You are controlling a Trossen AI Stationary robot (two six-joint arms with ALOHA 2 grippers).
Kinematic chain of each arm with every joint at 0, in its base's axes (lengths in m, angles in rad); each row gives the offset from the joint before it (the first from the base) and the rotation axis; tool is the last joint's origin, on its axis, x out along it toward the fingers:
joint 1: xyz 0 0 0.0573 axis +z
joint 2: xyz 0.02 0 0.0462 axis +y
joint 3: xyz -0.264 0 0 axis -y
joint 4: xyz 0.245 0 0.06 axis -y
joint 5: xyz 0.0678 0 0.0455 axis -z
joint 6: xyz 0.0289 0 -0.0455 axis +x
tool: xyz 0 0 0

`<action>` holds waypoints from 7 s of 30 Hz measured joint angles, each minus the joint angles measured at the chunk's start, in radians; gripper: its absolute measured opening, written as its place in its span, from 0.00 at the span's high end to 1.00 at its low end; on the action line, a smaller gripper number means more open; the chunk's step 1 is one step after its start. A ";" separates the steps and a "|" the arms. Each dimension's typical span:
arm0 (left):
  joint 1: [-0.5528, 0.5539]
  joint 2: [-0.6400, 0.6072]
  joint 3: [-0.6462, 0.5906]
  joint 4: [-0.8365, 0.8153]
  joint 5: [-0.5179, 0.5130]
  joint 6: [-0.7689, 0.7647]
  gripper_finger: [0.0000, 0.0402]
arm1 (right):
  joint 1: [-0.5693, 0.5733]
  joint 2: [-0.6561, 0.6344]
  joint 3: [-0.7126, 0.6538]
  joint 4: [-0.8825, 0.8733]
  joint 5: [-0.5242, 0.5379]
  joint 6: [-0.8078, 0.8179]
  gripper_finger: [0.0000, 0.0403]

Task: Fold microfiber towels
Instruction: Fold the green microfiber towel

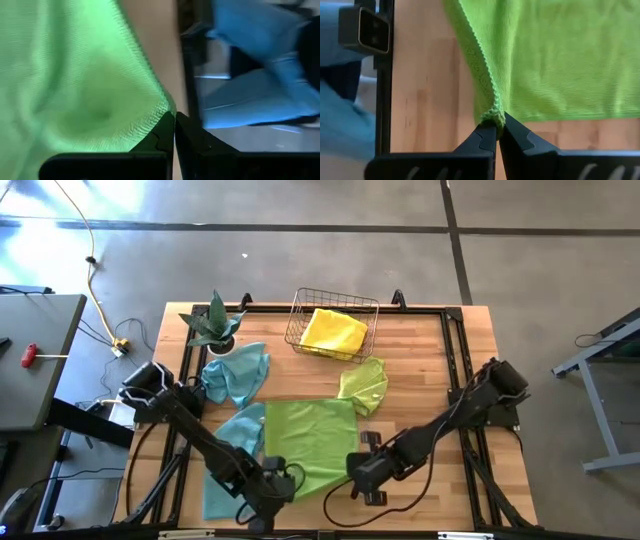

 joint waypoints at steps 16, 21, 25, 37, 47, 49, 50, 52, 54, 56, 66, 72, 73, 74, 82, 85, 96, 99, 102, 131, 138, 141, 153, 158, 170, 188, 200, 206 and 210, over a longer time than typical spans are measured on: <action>0.079 0.011 0.007 -0.157 -0.012 -0.009 1.00 | -0.008 0.021 0.000 -0.026 0.143 -0.012 1.00; 0.134 0.011 0.007 -0.282 -0.113 0.019 1.00 | -0.051 0.038 0.000 -0.081 0.244 -0.002 1.00; 0.189 0.011 0.007 -0.342 -0.149 0.120 1.00 | -0.115 0.071 0.000 -0.113 0.245 -0.026 1.00; 0.390 0.011 0.007 -0.440 -0.198 0.324 1.00 | -0.284 0.115 0.000 -0.132 0.240 -0.072 1.00; 0.503 0.086 0.000 -0.462 -0.229 0.430 1.00 | -0.345 0.115 0.000 -0.135 0.225 -0.043 1.00; 0.513 0.096 0.000 -0.461 -0.267 0.430 1.00 | -0.350 0.115 0.000 -0.135 0.211 -0.043 1.00; 0.518 0.098 0.000 -0.464 -0.279 0.431 1.00 | -0.354 0.115 0.000 -0.135 0.200 -0.043 1.00; 0.525 0.100 0.000 -0.462 -0.294 0.436 1.00 | -0.358 0.115 0.000 -0.134 0.180 -0.043 1.00; 0.531 0.104 0.000 -0.467 -0.300 0.439 1.00 | -0.361 0.115 0.000 -0.135 0.180 -0.047 1.00; 0.531 0.104 0.000 -0.475 -0.298 0.439 1.00 | -0.364 0.115 0.000 -0.132 0.182 -0.051 1.00; 0.528 0.104 0.000 -0.479 -0.305 0.439 0.93 | -0.374 0.115 0.000 -0.144 0.184 -0.076 0.96; 0.528 0.104 0.000 -0.523 -0.355 0.459 0.80 | -0.374 0.115 0.000 -0.205 0.185 -0.113 0.76; 0.527 0.104 0.000 -0.550 -0.382 0.465 0.78 | -0.374 0.115 0.000 -0.221 0.185 -0.112 0.73; 0.527 0.104 0.000 -0.589 -0.414 0.456 0.76 | -0.374 0.115 0.000 -0.237 0.185 -0.107 0.70; 0.483 0.093 0.000 -0.747 -0.362 0.332 0.72 | -0.351 0.115 0.000 -0.229 0.186 -0.137 0.64; 0.415 0.081 0.001 -0.696 -0.352 0.368 0.74 | -0.322 0.115 0.000 -0.153 0.187 -0.210 0.66; 0.307 0.072 -0.164 -0.476 -0.443 0.409 0.81 | -0.250 0.113 -0.117 0.152 0.245 -0.252 0.67; 0.307 0.072 -0.215 -0.413 -0.445 0.423 0.83 | -0.247 0.114 -0.187 0.248 0.228 -0.198 0.67; 0.314 0.072 -0.237 -0.373 -0.420 0.475 0.85 | -0.247 0.114 -0.235 0.346 0.214 -0.154 0.67; 0.280 0.071 -0.104 -0.306 -0.362 0.517 0.91 | -0.247 0.040 -0.294 0.315 0.350 -0.250 0.67; 0.276 0.071 -0.147 -0.138 -0.247 0.489 0.91 | -0.333 0.042 -0.295 0.223 0.602 -0.192 0.67; 0.276 0.071 -0.147 -0.138 -0.204 0.455 0.91 | -0.389 0.042 -0.295 0.223 0.591 -0.158 0.67; 0.239 0.071 -0.147 -0.145 -0.127 0.409 0.91 | -0.522 0.042 -0.295 -0.008 0.362 -0.037 0.67; 0.239 0.071 -0.147 -0.145 -0.128 0.410 0.91 | -0.511 0.042 -0.295 -0.215 0.363 0.015 0.67; 0.240 0.072 -0.147 -0.150 -0.151 0.437 0.91 | -0.405 -0.013 -0.295 -0.748 0.391 0.370 0.67; 0.246 0.072 -0.148 -0.130 -0.153 0.447 0.91 | -0.434 -0.064 -0.320 -0.089 0.379 0.057 0.67; 0.229 0.072 -0.148 -0.132 -0.153 0.457 0.91 | -0.445 -0.109 -0.629 0.242 0.249 0.169 0.67; 0.241 0.072 -0.148 -0.135 -0.158 0.456 0.91 | -0.423 -0.243 -0.660 -0.012 0.172 0.210 0.67; 0.241 0.073 -0.148 -0.137 -0.158 0.456 0.91 | -0.413 -0.348 -0.660 -0.243 0.130 0.316 0.67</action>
